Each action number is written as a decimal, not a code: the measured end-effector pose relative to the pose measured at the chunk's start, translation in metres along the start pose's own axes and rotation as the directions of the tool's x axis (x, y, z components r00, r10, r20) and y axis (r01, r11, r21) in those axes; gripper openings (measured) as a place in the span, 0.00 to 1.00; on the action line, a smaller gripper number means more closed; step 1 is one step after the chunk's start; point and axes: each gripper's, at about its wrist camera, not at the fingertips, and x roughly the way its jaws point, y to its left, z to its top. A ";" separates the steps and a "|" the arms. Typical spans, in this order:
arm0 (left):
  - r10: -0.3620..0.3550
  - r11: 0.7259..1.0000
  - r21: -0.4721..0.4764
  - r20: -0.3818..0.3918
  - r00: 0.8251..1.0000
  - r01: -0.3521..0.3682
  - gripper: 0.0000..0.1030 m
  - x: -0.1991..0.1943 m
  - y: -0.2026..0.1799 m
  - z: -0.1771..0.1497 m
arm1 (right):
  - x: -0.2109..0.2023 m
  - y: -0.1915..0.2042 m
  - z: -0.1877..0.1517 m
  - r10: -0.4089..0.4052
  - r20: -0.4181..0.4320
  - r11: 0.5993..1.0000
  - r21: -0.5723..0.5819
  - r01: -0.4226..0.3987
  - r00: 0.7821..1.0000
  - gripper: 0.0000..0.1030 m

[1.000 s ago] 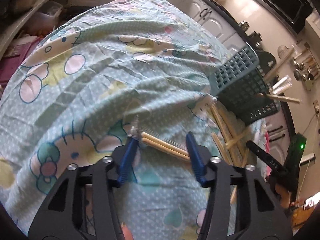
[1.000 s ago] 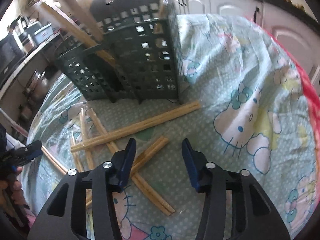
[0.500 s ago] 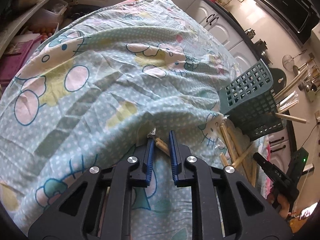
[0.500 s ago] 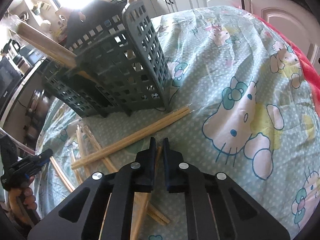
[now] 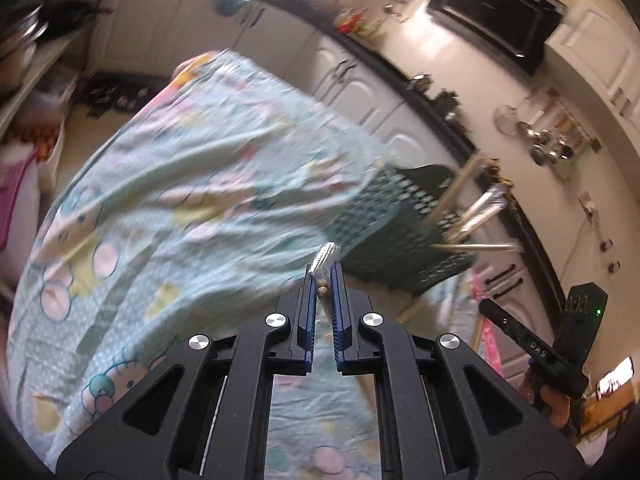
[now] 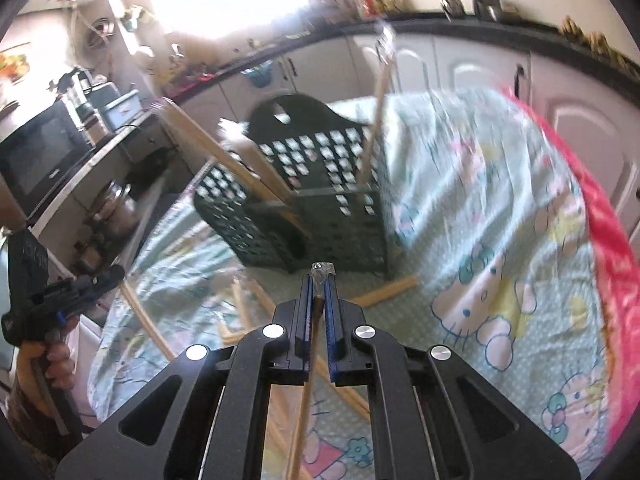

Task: Organize utensils
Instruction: 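Lift the held chopsticks with both tools and carry them above the caddy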

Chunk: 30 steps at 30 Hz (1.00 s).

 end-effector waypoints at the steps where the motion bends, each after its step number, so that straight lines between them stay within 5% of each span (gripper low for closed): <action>1: -0.017 1.000 0.023 0.007 1.000 0.017 0.03 -0.003 -0.010 0.004 | -0.004 0.004 0.003 0.004 0.011 1.000 -0.014 -0.004 1.000 0.06; 19: -0.155 0.965 0.235 0.132 0.979 0.121 0.03 -0.039 -0.101 0.055 | -0.071 0.063 0.048 0.088 0.194 0.983 -0.174 -0.055 0.977 0.05; 24: -0.176 0.955 0.269 0.191 0.966 0.121 0.03 -0.053 -0.119 0.077 | -0.090 0.071 0.072 0.100 0.274 0.978 -0.202 -0.044 0.957 0.05; 30: -0.156 0.944 0.322 0.264 0.952 0.066 0.03 -0.064 -0.140 0.109 | -0.109 0.081 0.107 0.116 0.406 0.972 -0.236 -0.018 0.907 0.05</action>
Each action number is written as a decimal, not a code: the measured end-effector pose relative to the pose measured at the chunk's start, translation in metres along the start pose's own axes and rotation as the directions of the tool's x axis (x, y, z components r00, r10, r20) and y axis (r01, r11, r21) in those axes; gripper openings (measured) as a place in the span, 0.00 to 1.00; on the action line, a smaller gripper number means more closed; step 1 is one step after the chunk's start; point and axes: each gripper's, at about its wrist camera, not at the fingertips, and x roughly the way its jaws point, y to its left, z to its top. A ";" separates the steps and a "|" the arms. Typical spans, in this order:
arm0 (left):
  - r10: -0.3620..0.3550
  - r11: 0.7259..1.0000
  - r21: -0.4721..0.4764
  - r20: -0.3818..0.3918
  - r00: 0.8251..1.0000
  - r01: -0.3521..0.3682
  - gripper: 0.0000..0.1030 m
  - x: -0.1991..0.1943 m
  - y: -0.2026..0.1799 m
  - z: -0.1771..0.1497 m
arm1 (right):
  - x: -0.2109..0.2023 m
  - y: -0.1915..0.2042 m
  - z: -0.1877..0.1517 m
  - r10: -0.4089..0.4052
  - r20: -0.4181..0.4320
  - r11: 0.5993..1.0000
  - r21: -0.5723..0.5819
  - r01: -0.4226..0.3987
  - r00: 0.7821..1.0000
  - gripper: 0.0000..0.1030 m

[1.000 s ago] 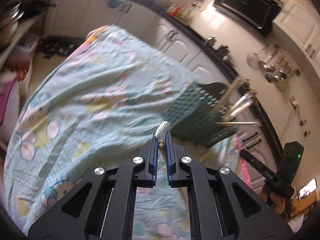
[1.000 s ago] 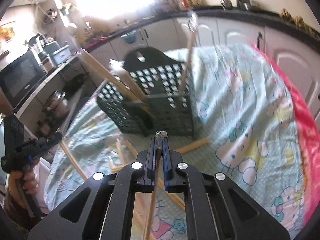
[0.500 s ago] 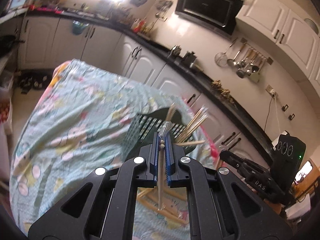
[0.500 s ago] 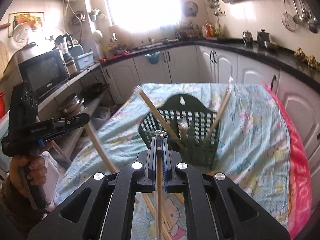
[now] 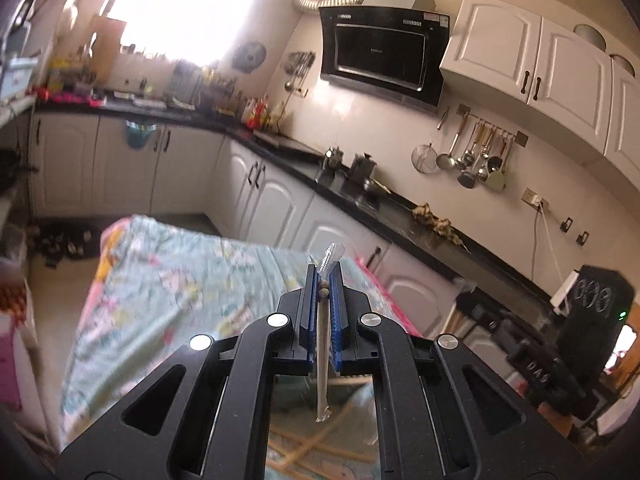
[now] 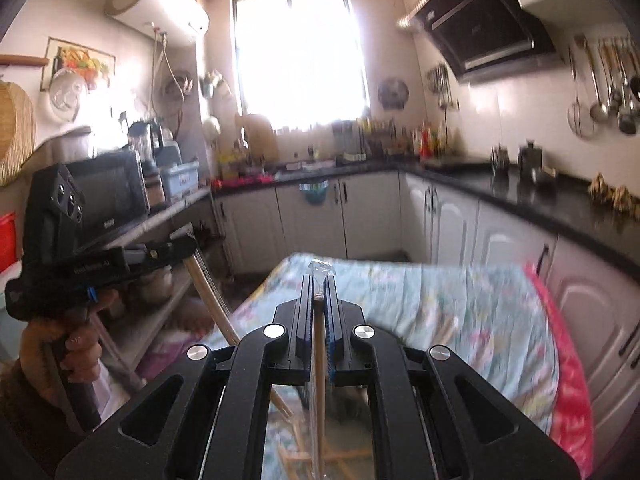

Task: Organize utensils
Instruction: 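Lift the held chopsticks with both tools and carry them above the caddy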

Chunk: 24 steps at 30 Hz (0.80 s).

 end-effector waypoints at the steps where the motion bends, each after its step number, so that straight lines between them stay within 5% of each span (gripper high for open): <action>1: 0.012 1.000 0.014 0.012 1.000 -0.012 0.03 0.000 -0.002 0.006 | 0.000 0.000 0.004 -0.002 0.016 1.000 -0.005 0.002 1.000 0.05; 11: 0.099 0.990 0.096 0.088 0.991 -0.107 0.03 0.017 -0.012 0.039 | 0.024 -0.011 0.045 -0.042 0.158 0.997 -0.064 0.053 0.986 0.05; 24: 0.148 0.983 0.107 0.041 0.988 -0.151 0.03 0.070 -0.001 0.016 | 0.078 -0.028 0.033 -0.117 0.206 0.985 -0.100 0.140 0.972 0.05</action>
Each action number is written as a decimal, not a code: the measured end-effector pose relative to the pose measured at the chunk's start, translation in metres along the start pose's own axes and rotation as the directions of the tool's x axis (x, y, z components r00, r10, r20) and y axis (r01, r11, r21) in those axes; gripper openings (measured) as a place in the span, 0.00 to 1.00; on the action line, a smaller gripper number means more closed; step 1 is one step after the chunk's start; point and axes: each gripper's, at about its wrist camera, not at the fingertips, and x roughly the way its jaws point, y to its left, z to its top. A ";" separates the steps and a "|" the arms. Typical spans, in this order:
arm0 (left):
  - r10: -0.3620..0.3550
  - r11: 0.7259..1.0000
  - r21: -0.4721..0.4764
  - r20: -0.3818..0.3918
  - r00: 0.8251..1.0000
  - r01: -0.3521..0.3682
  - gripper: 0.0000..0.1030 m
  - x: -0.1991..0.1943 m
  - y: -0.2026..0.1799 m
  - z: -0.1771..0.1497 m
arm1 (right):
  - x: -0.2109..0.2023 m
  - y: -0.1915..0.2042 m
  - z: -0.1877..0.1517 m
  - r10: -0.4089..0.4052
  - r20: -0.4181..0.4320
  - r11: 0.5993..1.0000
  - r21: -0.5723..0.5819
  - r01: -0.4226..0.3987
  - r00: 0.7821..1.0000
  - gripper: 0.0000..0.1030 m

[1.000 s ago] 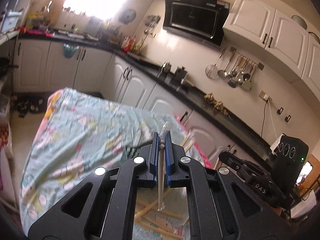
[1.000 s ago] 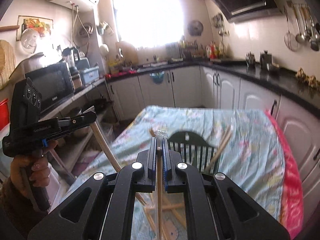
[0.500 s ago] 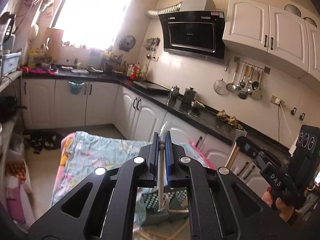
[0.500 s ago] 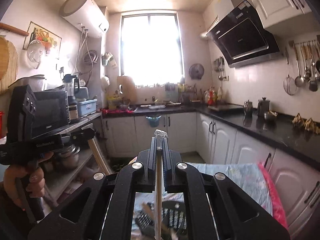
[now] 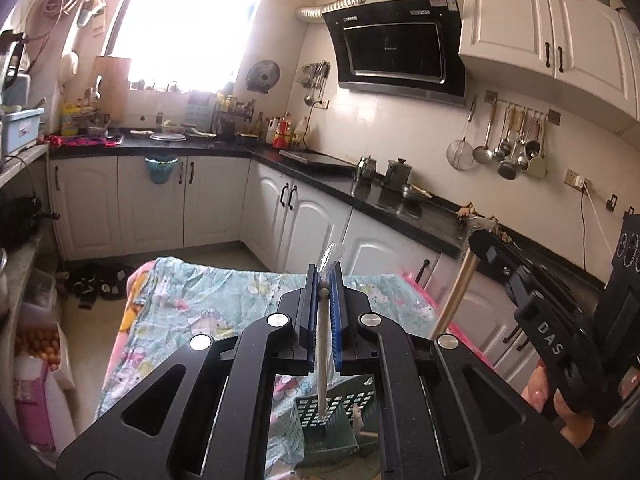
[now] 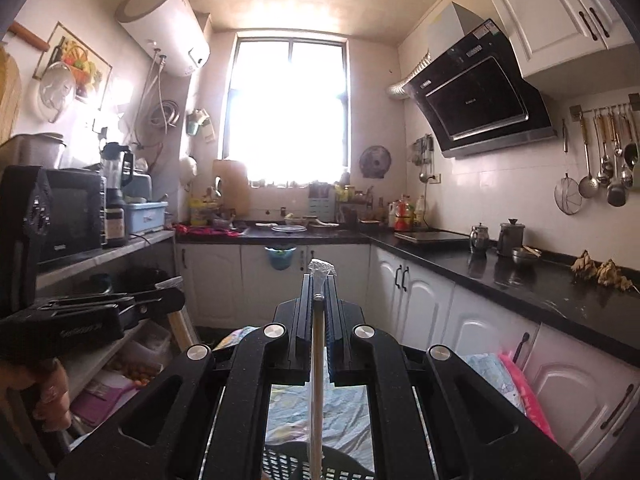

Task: Organize utensils
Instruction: 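Lift the held chopsticks with both tools and carry them above the caddy, then open both tools to drop the chopsticks upright into the green caddy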

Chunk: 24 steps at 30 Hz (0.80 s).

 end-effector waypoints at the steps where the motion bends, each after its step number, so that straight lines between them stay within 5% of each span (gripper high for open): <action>1: 0.000 1.000 -0.003 -0.004 1.000 0.000 0.03 0.003 0.001 -0.003 | 0.003 0.000 -0.003 -0.001 -0.004 1.000 0.009 0.001 1.000 0.05; 24: 0.006 1.000 -0.009 -0.118 0.993 -0.007 0.03 0.046 0.010 -0.068 | 0.044 0.000 -0.074 -0.036 -0.121 0.995 0.084 0.046 0.992 0.06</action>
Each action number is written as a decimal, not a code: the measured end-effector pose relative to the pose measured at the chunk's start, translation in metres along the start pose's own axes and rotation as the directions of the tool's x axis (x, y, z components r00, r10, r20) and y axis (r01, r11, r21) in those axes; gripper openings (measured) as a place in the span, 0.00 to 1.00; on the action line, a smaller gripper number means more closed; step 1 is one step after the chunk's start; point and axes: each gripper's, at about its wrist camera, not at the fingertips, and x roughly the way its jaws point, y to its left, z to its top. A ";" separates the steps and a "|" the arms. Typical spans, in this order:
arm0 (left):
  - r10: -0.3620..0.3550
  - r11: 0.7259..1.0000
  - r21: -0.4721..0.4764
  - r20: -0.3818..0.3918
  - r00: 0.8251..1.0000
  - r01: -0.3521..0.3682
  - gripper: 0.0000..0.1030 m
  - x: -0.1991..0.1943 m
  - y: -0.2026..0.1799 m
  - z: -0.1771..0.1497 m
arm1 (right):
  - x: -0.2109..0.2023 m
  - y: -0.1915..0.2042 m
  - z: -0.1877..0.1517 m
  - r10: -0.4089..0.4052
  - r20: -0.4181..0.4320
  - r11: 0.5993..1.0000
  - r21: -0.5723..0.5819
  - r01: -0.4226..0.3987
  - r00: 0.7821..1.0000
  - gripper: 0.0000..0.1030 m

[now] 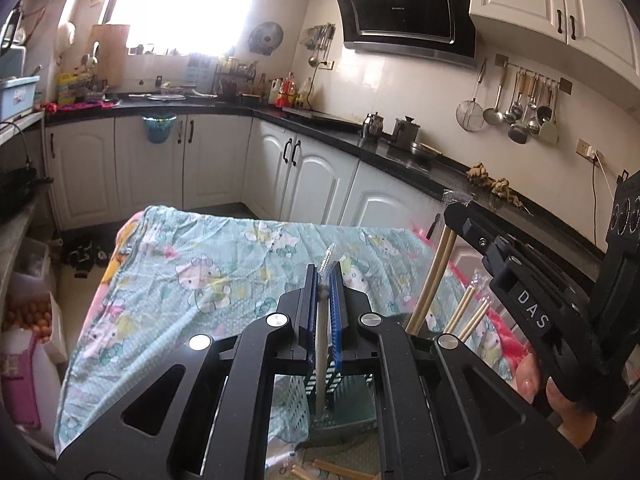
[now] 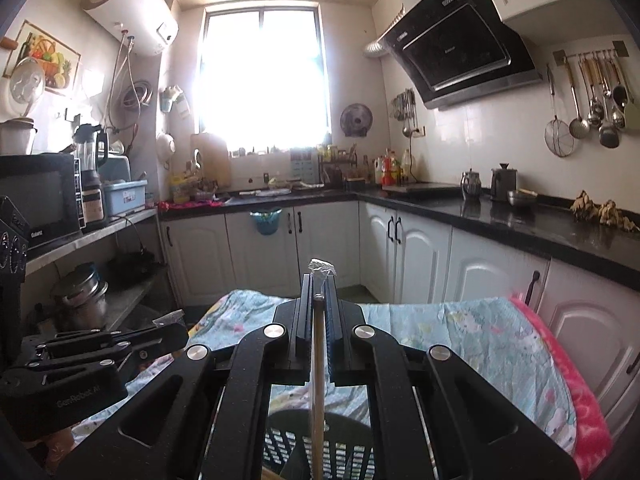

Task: Organize utensils
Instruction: 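Open both tools to drop the chopsticks upright into the green caddy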

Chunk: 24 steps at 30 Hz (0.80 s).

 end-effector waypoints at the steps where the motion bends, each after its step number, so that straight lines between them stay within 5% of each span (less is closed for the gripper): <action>1: -0.001 1.000 -0.004 -0.004 1.000 0.001 0.03 0.000 0.001 -0.002 | 0.000 0.001 -0.002 0.000 -0.009 1.000 0.001 0.000 1.000 0.06; 7: -0.011 1.000 -0.005 -0.021 1.000 0.011 0.06 -0.005 0.003 -0.007 | -0.007 0.001 -0.005 0.009 -0.041 1.000 0.000 -0.009 0.999 0.19; 24: 0.019 0.999 -0.042 0.054 0.998 -0.017 0.83 -0.067 0.013 0.002 | -0.061 0.006 0.004 -0.016 -0.055 0.999 -0.033 0.015 0.998 0.54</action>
